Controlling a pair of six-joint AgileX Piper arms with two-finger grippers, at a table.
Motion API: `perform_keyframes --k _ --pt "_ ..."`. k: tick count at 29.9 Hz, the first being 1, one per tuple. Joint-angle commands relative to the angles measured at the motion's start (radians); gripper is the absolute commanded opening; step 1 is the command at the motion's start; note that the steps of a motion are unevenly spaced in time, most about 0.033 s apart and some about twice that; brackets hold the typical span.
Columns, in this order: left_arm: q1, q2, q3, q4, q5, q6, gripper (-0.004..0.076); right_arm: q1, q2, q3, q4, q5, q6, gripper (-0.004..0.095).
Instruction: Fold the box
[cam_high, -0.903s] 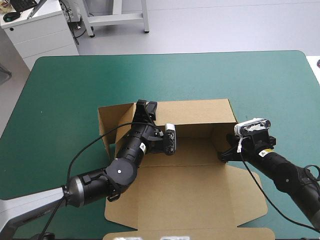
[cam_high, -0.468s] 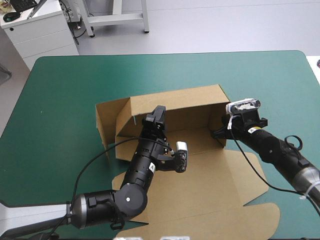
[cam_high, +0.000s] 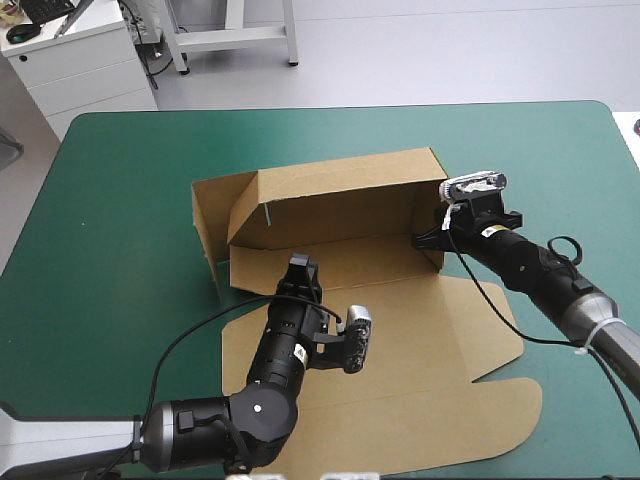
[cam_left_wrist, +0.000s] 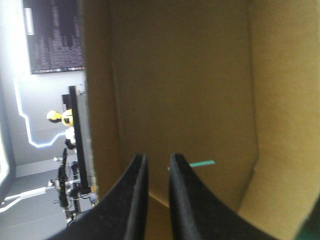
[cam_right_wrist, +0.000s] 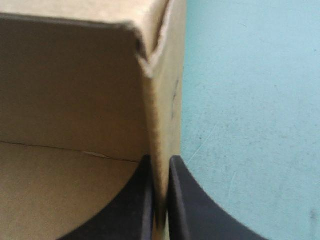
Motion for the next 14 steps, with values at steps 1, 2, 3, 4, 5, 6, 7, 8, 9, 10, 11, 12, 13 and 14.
perform_keyframes --k 1,2,3,4,5,6,7,8,9,10,11,12,13,14 --pt "0.007 -0.036 -0.052 -0.185 0.016 0.169 0.0014 0.0 -0.031 -0.041 0.017 -0.061 0.002 -0.0008" --pt "0.02 -0.039 -0.074 -0.268 -0.001 0.2 0.0013 0.0 -0.031 -0.041 0.017 -0.06 0.002 -0.0009" --pt "0.036 -0.039 -0.096 -0.387 -0.02 0.24 0.0013 0.0 -0.031 -0.041 0.017 -0.056 0.002 -0.0009" --pt "0.068 -0.039 -0.131 -0.503 -0.043 0.313 0.0013 0.0 -0.031 -0.041 0.017 -0.05 0.002 -0.0009" --pt "0.095 -0.039 -0.155 -0.611 -0.05 0.364 0.0013 0.0 -0.031 -0.041 0.017 -0.048 0.002 -0.0009" --pt "0.126 -0.039 -0.181 -0.695 -0.055 0.415 0.0013 0.0 -0.031 -0.041 0.017 -0.043 0.002 -0.0009" --pt "0.171 -0.039 -0.213 -0.795 -0.055 0.471 0.0013 0.0 -0.031 -0.041 0.017 -0.034 0.002 -0.001" --pt "0.222 -0.039 -0.245 -0.892 -0.046 0.525 0.0013 0.0 -0.031 -0.041 0.015 -0.028 0.002 -0.0011" --pt "0.266 -0.039 -0.279 -0.967 -0.031 0.58 0.0013 0.0 -0.031 -0.041 0.015 -0.023 0.002 -0.0011" --pt "0.338 -0.039 -0.311 -1.071 -0.001 0.629 0.0013 0.0 -0.031 -0.041 0.015 -0.019 0.002 -0.0011" --pt "0.4 -0.039 -0.343 -1.137 0.022 0.675 0.0013 0.0 -0.031 -0.041 0.015 -0.014 0.002 -0.0011" --pt "0.464 -0.039 -0.372 -1.214 0.051 0.711 0.0013 0.0 -0.031 -0.041 0.015 -0.011 0.002 -0.0011" --pt "0.529 -0.039 -0.398 -1.278 0.079 0.736 0.0013 0.0 -0.031 -0.041 0.015 -0.006 0.002 -0.001" --pt "0.582 -0.039 -0.418 -1.334 0.099 0.753 0.0013 0.0 -0.031 -0.041 0.015 -0.005 0.002 -0.0011"
